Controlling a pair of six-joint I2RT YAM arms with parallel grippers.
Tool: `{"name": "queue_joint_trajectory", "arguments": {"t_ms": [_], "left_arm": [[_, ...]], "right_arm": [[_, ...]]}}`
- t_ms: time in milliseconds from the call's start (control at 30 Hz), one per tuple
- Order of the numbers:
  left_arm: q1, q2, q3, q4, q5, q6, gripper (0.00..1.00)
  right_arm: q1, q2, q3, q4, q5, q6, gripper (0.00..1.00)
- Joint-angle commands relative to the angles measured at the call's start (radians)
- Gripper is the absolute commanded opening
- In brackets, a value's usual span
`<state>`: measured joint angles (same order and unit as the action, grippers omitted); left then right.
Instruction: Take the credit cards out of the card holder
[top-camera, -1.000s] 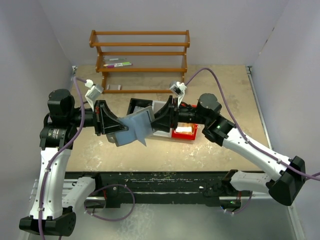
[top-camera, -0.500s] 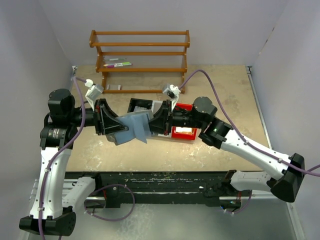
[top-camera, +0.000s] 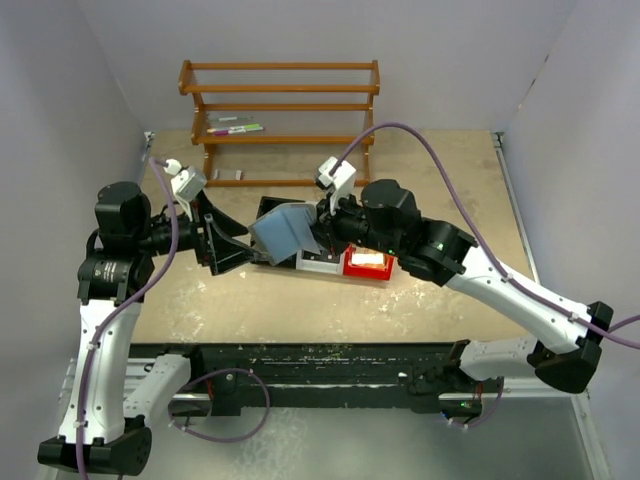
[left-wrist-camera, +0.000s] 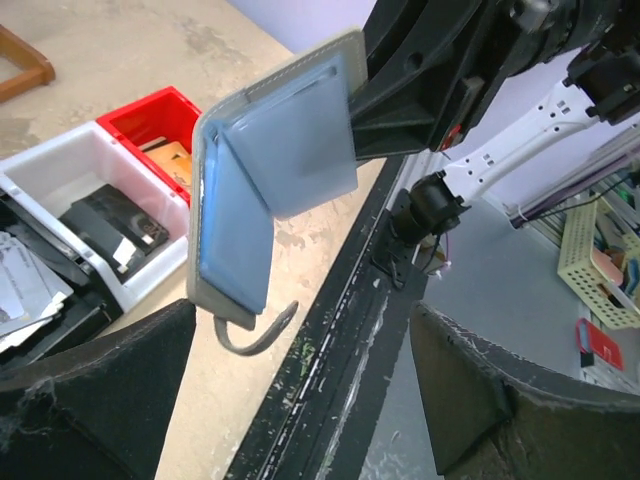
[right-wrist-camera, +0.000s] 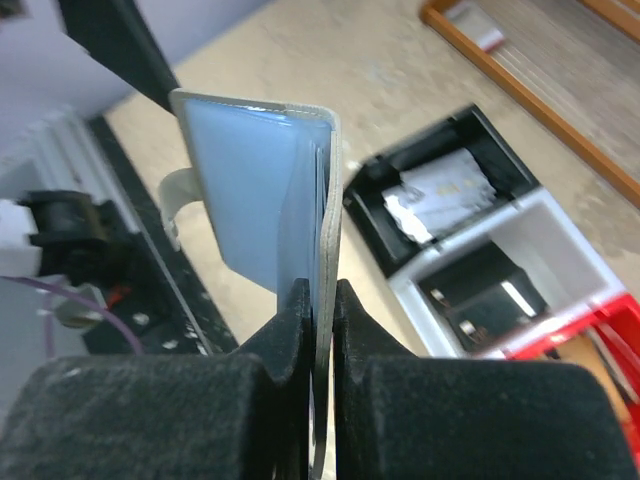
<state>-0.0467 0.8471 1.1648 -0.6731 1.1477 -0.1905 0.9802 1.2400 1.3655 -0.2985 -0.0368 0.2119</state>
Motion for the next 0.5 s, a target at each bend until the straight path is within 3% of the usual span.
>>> {"name": "queue_joint_trajectory", "arguments": {"t_ms": [0, 167, 333, 467], "left_arm": [[-0.001, -0.011, 0.001, 0.064, -0.057, -0.014, 0.9], [-0.002, 0.001, -0.067, 0.116, -0.144, -0.042, 0.89], [-0.002, 0.013, -0.108, 0.124, -0.157, -0.023, 0.87], [-0.002, -0.002, -0.121, 0.107, -0.157, 0.029, 0.87]], "right_arm": [[0.036, 0.039, 0.109, -0.169, 0.19, -0.114, 0.0], [0.071, 0.077, 0.147, -0.184, 0.145, -0.125, 0.0], [0.076, 0.041, 0.083, -0.016, -0.086, -0.072, 0.0], [0.076, 0.044, 0.079, 0.042, -0.171, -0.047, 0.0]]}}
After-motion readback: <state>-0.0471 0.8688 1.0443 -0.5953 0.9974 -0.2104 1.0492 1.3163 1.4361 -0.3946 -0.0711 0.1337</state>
